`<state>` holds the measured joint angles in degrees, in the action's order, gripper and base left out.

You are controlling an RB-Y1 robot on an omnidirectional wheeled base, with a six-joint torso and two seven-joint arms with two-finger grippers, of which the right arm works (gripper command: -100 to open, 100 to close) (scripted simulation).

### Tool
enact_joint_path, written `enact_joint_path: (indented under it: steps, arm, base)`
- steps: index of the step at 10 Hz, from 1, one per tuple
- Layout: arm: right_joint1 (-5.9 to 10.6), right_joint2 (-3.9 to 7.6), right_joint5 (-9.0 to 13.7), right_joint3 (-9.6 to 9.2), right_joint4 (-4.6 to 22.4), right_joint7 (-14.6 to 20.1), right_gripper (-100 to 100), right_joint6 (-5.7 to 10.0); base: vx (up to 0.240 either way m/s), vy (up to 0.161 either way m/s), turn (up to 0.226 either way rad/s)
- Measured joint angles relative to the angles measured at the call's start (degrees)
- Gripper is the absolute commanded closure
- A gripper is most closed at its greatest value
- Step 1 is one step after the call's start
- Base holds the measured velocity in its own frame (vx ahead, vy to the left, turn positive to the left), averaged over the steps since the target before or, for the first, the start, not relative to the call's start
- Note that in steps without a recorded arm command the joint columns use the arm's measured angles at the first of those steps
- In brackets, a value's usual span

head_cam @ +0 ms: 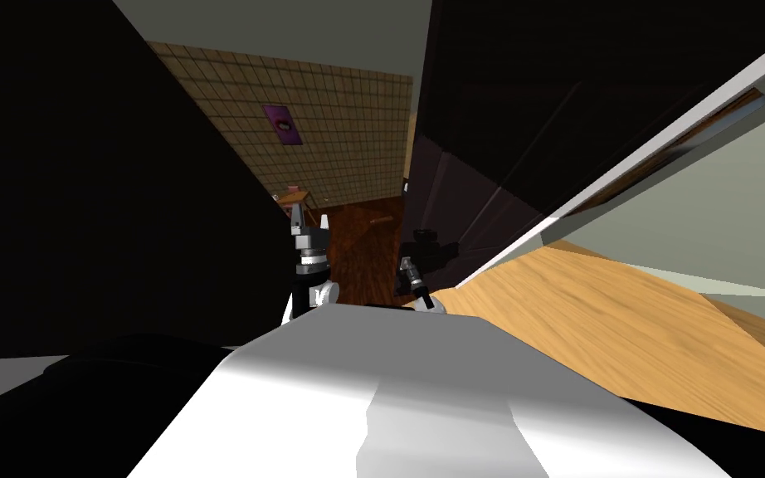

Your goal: Push the door open

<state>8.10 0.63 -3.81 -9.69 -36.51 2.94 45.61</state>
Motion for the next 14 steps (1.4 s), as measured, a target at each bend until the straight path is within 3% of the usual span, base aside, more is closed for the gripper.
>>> enact_joint_path:
  steps: [1,3,4,6,7,8,11,14]
  arm:
    - [0.19,-0.03,0.13,0.21,0.66,-0.16,100,0.02]
    - [-0.71,0.43,0.34,0.62,-1.29,-0.31,100,-0.94]
    - [0.68,0.81,0.77,1.30,0.89,-0.28,100,0.16]
    - [1.08,0.95,1.44,2.61,1.14,-0.94,100,0.54]
    - [-0.08,1.16,1.69,3.18,-1.23,-1.34,100,-0.72]
    - [-0.24,1.78,2.18,4.13,-1.58,-1.55,-100,-1.07]
    - [-0.51,2.20,2.59,4.45,-2.01,-1.47,-100,-1.17]
    - [-0.97,1.29,3.05,4.77,-2.56,-1.43,-100,-1.30]
  base:
    - [0.166,0.101,-0.026]
    - [0.205,0.083,-0.041]
    - [0.195,0.095,-0.038]
    - [0.191,0.106,-0.088]
    - [0.190,0.094,-0.121]
    - [-0.054,0.096,-0.103]
    - [-0.202,0.052,-0.047]
    - [-0.252,0.059,-0.073]
